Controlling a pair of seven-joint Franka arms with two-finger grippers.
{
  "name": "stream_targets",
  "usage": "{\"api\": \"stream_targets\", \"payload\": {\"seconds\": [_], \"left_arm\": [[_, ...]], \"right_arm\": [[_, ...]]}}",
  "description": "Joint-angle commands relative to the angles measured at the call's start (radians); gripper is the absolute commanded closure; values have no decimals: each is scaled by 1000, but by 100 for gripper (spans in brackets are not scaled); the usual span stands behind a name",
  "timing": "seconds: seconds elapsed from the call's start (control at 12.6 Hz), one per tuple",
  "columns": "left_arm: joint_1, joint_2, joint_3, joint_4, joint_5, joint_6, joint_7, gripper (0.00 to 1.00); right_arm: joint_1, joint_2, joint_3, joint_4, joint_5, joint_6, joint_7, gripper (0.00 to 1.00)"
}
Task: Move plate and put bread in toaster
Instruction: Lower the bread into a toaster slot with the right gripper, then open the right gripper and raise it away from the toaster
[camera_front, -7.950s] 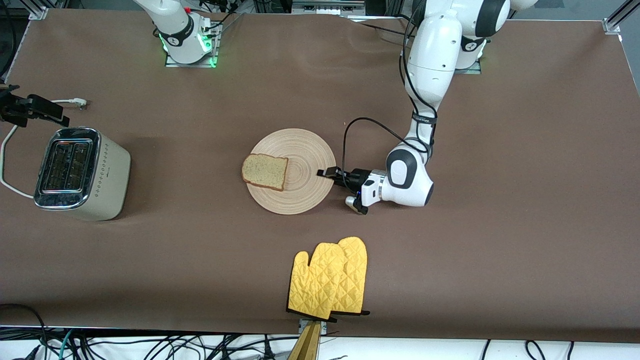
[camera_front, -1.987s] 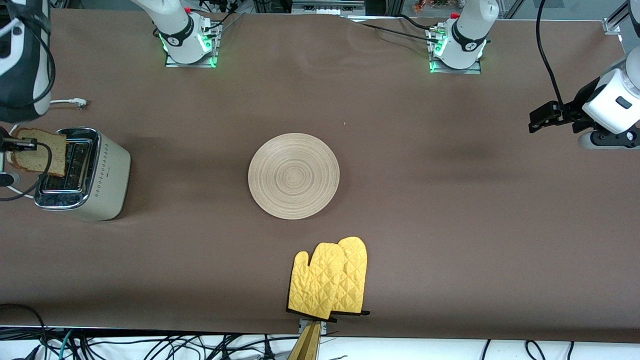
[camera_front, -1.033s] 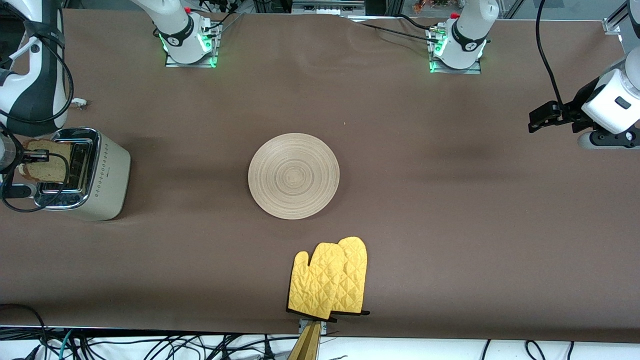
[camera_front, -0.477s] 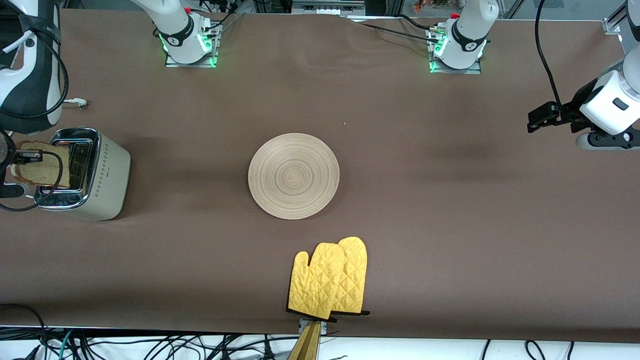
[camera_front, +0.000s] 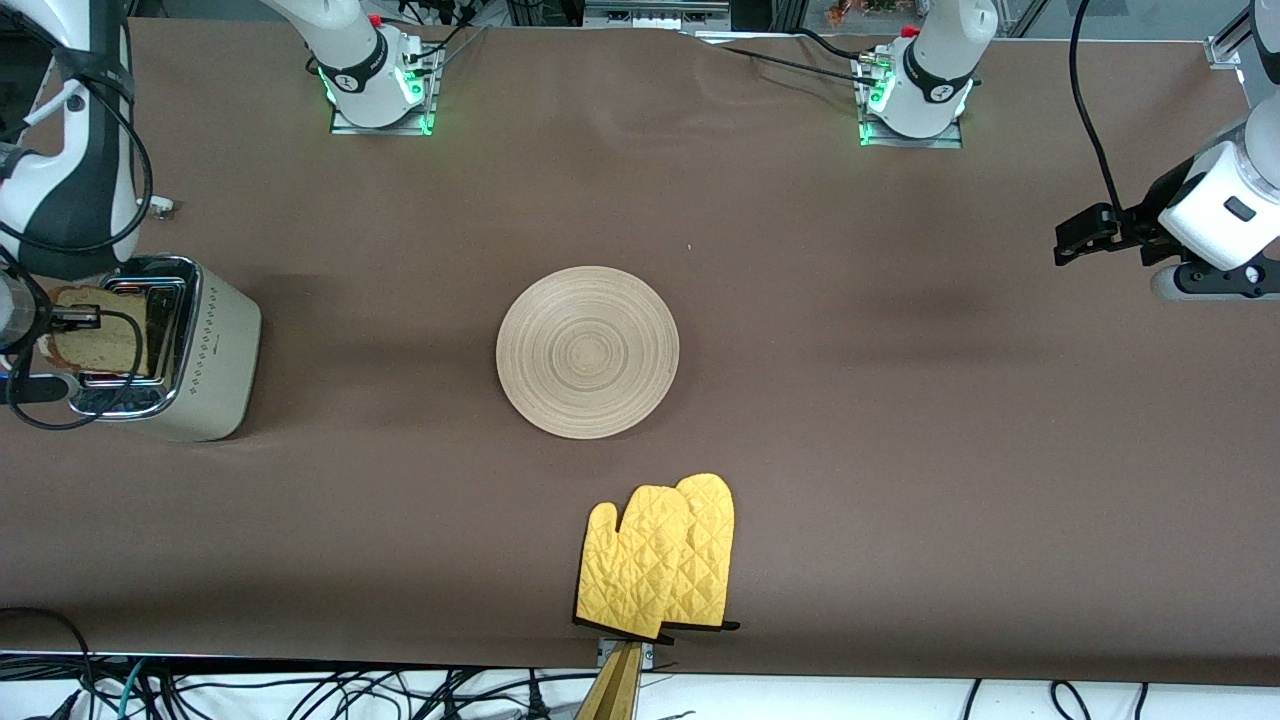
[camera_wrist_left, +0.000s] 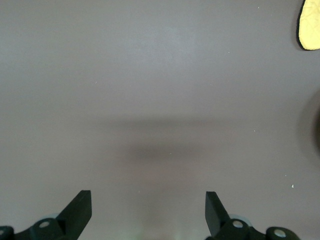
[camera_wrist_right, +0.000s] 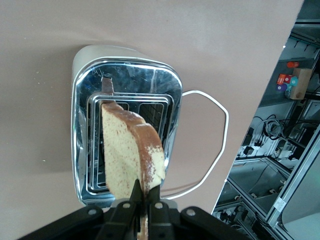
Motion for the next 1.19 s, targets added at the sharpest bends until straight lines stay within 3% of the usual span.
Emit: {"api": "stream_targets", "payload": {"seconds": [0.0,0.4,0.48,0.56,0.72,1.11], "left_arm": [[6,-26,-3,-25,-21,4,14,0],[6,-26,-1,-25,-21,4,14,0],[6,-26,-1,-25,-21,4,14,0],[6,-26,-1,-25,-21,4,14,0],[6,-26,-1,-25,-21,4,14,0],[6,-26,-1,-25,-21,4,14,0]], "right_arm": [[0,12,-1,2,10,5,-2,100],[-8,58,-3,2,2,62,-4,100],[-6,61,-4,2,4,52,-7,71],[-8,59,-4,7,8,51,-19,2],[9,47,-1,11,13,43,-18,0],[66,-33,0,53,226,-101,-8,0]]}}
